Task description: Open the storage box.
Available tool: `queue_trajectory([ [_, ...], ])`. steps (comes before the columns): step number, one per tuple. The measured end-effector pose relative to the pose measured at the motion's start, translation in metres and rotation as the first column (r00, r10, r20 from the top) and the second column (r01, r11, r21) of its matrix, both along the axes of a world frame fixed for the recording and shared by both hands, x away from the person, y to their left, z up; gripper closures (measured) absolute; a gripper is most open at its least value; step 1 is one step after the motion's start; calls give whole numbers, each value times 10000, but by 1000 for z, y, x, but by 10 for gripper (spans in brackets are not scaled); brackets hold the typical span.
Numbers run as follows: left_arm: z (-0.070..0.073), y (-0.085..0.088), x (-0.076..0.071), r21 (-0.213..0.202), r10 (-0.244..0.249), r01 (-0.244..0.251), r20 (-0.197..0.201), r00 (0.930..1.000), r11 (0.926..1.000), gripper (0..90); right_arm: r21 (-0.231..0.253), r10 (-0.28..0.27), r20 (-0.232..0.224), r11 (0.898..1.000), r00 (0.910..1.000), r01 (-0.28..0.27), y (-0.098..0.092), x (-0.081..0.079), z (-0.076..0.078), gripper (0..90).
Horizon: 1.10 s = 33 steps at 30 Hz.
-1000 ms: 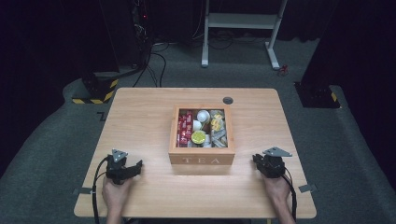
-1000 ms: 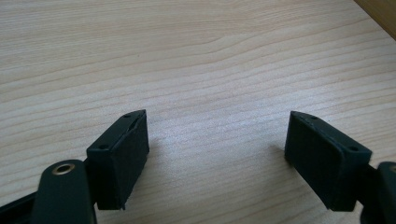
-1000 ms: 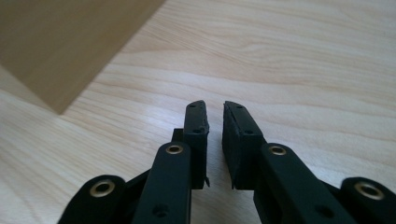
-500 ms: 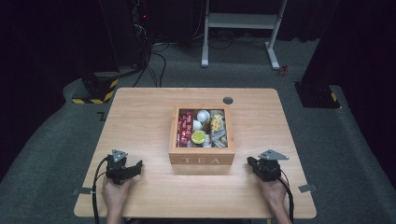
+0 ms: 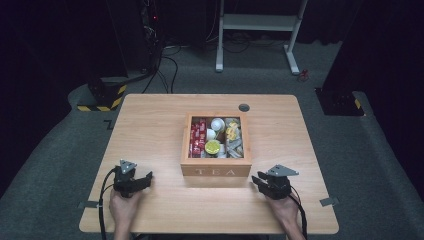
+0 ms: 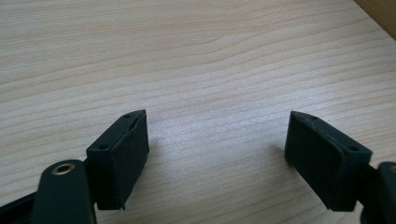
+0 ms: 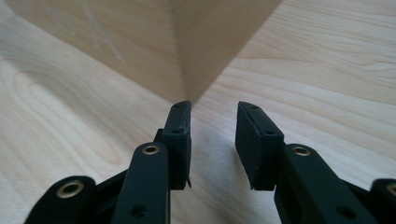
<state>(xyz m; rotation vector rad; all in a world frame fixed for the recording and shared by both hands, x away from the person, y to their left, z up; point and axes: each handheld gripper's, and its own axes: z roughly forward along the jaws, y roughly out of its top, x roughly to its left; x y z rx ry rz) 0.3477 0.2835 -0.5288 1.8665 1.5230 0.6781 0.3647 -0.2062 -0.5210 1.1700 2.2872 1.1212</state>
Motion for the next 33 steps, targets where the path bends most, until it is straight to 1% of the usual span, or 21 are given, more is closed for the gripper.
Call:
queue_trajectory([
  [2,0,0,0,0,-1,1,1,10000,10000,220,-22,144,-31,9999,9999,-145,5,-2,0,660],
  [3,0,0,0,1,-2,2,2,10000,10000,219,-54,271,24,9996,9996,-270,6,-3,0,660],
  [6,0,0,0,-1,-3,3,1,10000,10000,219,16,479,19,9989,9989,-479,12,-4,0,669],
  [8,0,0,0,-1,-4,4,2,10000,10000,220,89,557,-29,9984,9984,-556,15,-5,1,673],
  [13,0,0,0,0,-7,7,2,10000,10000,220,80,816,-18,9966,9967,-816,21,-7,3,688],
  [16,0,0,0,-2,-12,12,0,10000,10000,219,162,876,-114,9960,9961,-874,23,-7,4,716],
  [22,0,0,0,5,-17,17,-15,10000,10000,219,157,1098,-59,9938,9939,-1097,26,-6,7,767],
  [26,0,0,0,3,-9,9,2,10000,10000,219,251,1230,-38,9921,9924,-1228,31,-4,11,811],
  [28,0,0,0,4,-19,19,-11,10000,10000,219,277,1268,-52,9916,9919,-1266,32,-4,12,818],
  [29,0,0,0,0,-18,18,4,10000,10000,219,266,1387,52,9900,9903,-1388,35,-3,15,834],
  [33,0,0,0,-1,-22,22,3,10000,10000,218,264,1488,61,9885,9889,-1489,39,-2,18,851],
])
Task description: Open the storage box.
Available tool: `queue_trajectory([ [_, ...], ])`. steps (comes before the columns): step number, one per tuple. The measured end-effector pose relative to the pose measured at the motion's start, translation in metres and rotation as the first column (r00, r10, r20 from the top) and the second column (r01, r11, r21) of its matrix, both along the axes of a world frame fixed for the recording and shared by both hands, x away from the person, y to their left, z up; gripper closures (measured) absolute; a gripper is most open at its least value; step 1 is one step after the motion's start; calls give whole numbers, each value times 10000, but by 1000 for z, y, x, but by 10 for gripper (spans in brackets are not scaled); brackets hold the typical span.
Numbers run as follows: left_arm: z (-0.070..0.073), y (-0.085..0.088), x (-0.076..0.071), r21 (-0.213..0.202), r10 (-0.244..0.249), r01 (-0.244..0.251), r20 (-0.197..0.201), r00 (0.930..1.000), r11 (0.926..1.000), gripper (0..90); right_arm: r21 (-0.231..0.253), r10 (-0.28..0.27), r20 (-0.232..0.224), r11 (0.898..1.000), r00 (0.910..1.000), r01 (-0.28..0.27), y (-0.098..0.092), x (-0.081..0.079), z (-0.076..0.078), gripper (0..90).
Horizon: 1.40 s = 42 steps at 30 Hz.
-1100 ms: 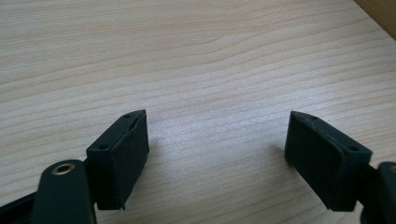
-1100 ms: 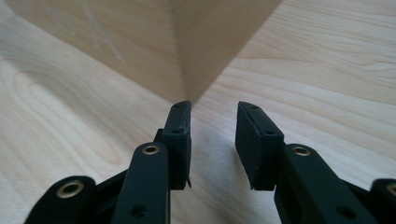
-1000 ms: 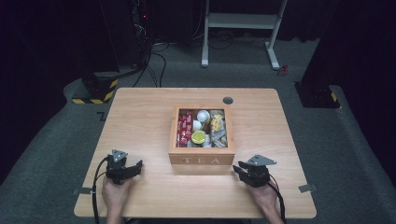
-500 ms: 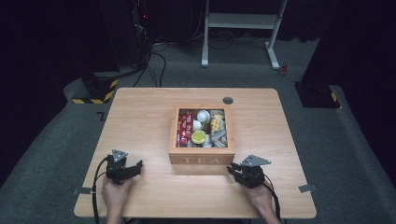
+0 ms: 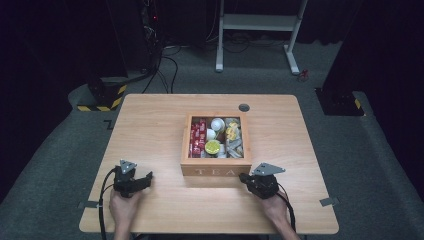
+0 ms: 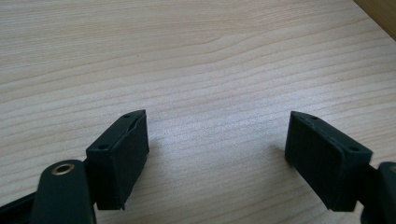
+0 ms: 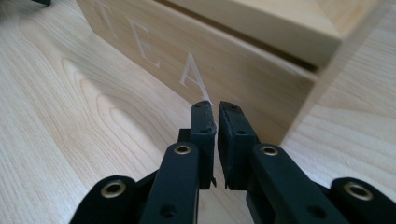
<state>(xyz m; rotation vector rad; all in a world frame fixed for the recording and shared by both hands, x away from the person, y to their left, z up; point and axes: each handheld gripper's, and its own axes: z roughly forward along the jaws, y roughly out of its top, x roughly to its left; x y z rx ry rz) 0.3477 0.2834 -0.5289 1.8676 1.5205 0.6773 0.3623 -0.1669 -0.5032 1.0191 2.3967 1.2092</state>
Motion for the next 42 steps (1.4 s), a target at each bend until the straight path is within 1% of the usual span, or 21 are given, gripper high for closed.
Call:
queue_trajectory([
  [4,0,0,0,1,2,-2,-3,10000,10000,218,28,115,109,9999,9999,-115,6,3,7,881],
  [8,0,0,0,0,1,-1,-5,10000,10000,218,34,139,148,9999,9998,-139,9,4,9,895],
  [15,0,0,0,7,-4,4,-15,10000,10000,218,184,77,154,9998,9999,-80,10,7,12,898],
  [19,0,0,0,8,-6,6,-14,10000,10000,218,301,-59,109,9995,9999,55,10,8,14,898],
  [33,0,0,0,3,-9,9,-16,10000,10000,217,565,-49,101,9984,9999,43,12,8,17,899],
  [37,0,0,0,4,-13,13,-17,10000,10000,217,561,-17,228,9984,9997,5,12,7,19,899],
  [39,0,0,0,2,-14,14,-16,10000,10000,217,657,-129,337,9978,9994,106,13,7,21,899],
  [42,0,0,0,2,-14,14,-16,10000,10000,217,639,-90,342,9979,9994,68,13,7,21,899],
])
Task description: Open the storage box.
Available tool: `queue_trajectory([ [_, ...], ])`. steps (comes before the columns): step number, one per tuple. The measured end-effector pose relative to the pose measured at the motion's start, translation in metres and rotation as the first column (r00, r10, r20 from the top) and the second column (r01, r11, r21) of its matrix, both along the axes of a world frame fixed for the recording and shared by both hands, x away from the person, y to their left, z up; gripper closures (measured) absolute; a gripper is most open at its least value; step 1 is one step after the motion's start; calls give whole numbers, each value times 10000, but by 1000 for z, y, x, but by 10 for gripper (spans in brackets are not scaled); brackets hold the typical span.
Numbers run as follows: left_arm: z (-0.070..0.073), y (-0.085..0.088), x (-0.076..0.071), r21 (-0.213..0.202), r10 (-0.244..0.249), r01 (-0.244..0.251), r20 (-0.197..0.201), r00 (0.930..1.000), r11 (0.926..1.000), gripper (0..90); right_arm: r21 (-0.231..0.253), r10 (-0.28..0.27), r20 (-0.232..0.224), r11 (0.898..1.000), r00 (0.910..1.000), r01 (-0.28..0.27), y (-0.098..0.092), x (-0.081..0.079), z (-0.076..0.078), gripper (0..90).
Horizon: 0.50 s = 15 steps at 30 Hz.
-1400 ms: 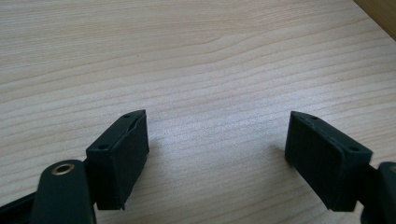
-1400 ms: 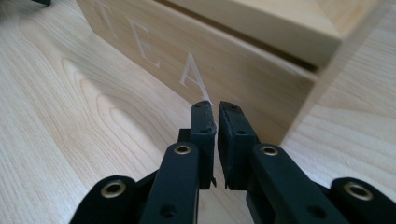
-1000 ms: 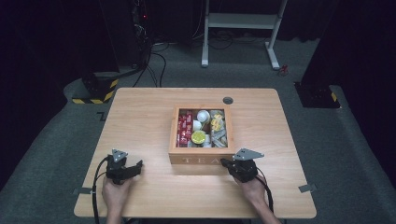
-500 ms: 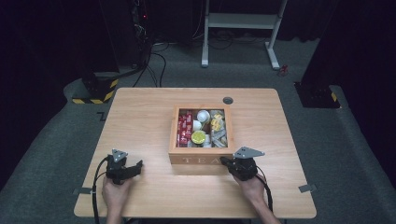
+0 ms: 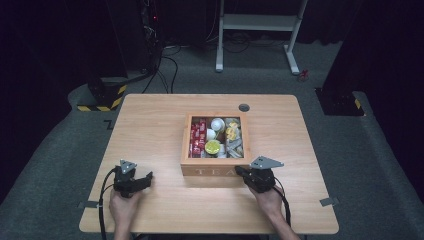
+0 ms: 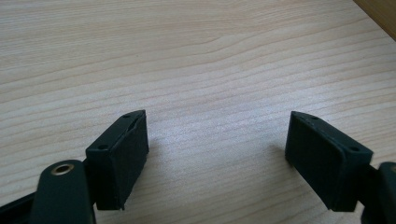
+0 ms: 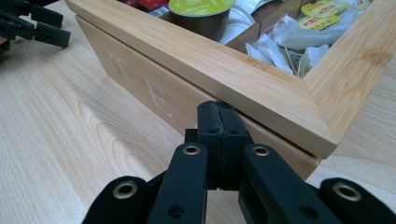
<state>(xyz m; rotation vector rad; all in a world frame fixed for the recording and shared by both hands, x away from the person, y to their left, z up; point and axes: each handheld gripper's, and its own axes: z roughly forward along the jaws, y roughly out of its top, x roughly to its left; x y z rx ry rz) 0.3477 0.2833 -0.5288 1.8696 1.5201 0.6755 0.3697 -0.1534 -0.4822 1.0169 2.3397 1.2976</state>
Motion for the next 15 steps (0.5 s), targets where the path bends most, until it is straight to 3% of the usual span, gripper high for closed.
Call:
queue_trajectory([
  [15,0,0,0,3,-2,2,0,10000,10000,217,-107,-17,221,9999,9998,20,1,-1,2,899],
])
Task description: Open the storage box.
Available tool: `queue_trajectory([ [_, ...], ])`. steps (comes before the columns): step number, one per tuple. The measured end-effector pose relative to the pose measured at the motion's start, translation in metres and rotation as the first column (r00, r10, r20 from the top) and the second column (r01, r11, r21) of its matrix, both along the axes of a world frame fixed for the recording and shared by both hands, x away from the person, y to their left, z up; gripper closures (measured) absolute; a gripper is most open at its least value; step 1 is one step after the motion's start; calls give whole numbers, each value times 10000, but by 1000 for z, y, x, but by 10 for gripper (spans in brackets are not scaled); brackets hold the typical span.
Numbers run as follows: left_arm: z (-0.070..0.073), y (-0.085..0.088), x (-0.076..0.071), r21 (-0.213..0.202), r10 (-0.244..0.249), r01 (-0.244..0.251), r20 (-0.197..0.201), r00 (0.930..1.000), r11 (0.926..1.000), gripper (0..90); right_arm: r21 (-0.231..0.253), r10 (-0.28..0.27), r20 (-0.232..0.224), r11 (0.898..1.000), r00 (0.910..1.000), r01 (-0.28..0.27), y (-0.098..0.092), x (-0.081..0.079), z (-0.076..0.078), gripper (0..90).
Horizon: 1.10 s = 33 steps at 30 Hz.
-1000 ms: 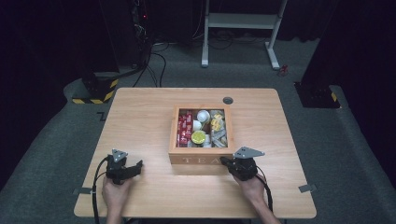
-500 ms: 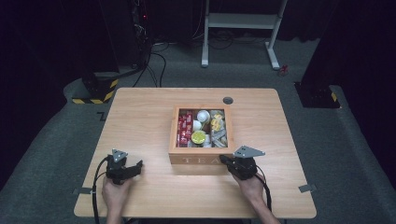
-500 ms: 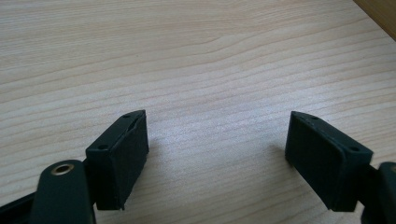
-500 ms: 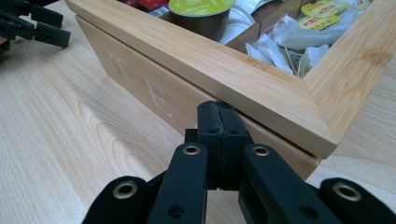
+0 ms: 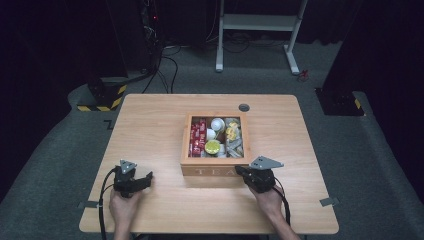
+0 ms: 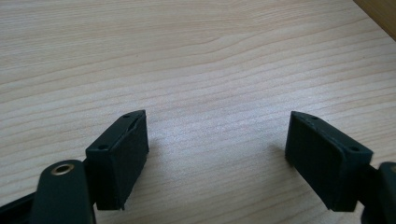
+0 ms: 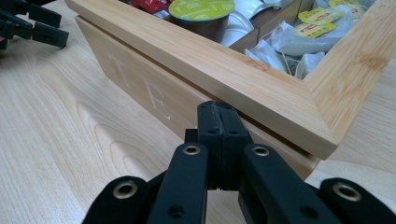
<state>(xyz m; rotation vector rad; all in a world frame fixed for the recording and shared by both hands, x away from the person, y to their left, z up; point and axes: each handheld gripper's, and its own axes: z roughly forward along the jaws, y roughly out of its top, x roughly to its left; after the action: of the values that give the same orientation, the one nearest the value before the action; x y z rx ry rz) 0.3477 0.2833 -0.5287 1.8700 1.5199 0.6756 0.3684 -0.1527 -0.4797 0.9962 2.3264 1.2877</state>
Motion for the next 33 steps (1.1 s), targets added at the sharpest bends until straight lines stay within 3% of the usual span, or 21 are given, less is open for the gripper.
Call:
queue_trajectory([
  [20,0,0,0,8,1,-1,-13,10000,10000,217,-149,41,409,9999,9992,-35,1,-1,7,899],
  [33,0,0,0,8,2,-2,-12,10000,10000,217,-231,-178,963,9995,9952,201,3,-3,12,899],
])
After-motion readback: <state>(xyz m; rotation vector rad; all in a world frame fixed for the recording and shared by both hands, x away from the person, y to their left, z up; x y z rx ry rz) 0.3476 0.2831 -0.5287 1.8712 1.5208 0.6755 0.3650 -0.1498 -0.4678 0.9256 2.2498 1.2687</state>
